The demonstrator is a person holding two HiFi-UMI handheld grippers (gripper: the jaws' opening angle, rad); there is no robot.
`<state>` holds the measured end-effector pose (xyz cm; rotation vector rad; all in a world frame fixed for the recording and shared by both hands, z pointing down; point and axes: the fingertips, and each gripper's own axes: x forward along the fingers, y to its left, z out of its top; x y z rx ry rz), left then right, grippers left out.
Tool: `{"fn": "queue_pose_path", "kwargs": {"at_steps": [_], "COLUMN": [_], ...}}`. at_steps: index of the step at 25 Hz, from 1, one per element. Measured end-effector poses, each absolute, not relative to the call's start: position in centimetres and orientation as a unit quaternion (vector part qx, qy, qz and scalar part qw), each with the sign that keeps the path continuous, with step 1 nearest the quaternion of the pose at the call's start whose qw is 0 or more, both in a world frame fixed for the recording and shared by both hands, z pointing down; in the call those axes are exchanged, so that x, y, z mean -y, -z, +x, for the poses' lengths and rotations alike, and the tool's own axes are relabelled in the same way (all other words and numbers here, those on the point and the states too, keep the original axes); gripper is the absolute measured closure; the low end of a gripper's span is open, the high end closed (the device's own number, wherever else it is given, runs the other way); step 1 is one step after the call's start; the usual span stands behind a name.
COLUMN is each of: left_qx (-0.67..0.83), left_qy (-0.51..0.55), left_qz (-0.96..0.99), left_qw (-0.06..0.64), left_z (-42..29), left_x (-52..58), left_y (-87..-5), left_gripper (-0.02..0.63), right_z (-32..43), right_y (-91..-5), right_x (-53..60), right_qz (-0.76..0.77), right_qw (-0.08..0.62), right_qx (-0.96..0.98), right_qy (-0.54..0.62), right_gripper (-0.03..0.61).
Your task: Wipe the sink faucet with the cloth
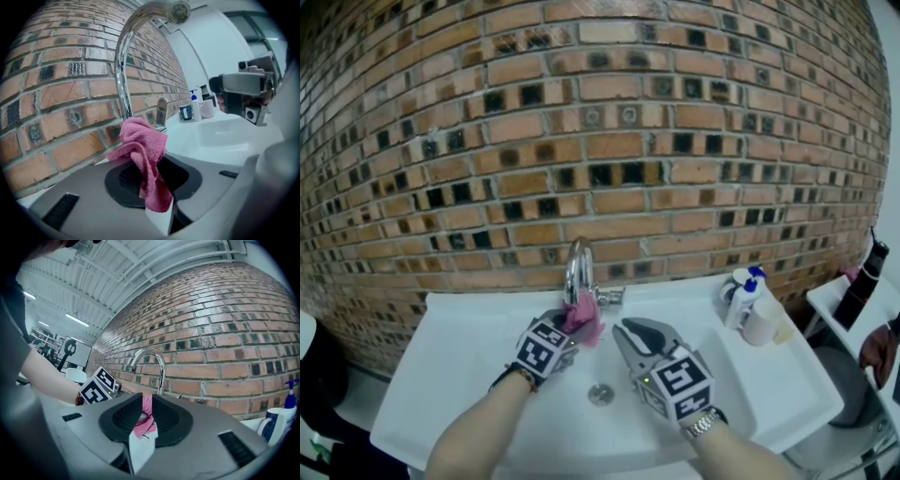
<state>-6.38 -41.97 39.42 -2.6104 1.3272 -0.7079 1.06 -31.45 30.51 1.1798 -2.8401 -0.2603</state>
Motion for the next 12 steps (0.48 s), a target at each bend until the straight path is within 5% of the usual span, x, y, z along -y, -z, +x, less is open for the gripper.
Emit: {"fn": "queue_pose_path", "kwargs": {"at_steps": [12], "left_qx": [-0.445], "left_qy": [0.192], "left_qz": [-0.873], "left_qw": [0.063], "left_z": [-5.6], "left_x": [40.9], "left_y": [-38.0], "left_gripper": [0.518], "right_z": [1.4], "right_y": [-31.0], "right_x": [31.9], "right_qz": [0.391], "right_qw": [0.029], "right_qx": [0.916], "right_qy": [0.082], "right_gripper": [0.503]}}
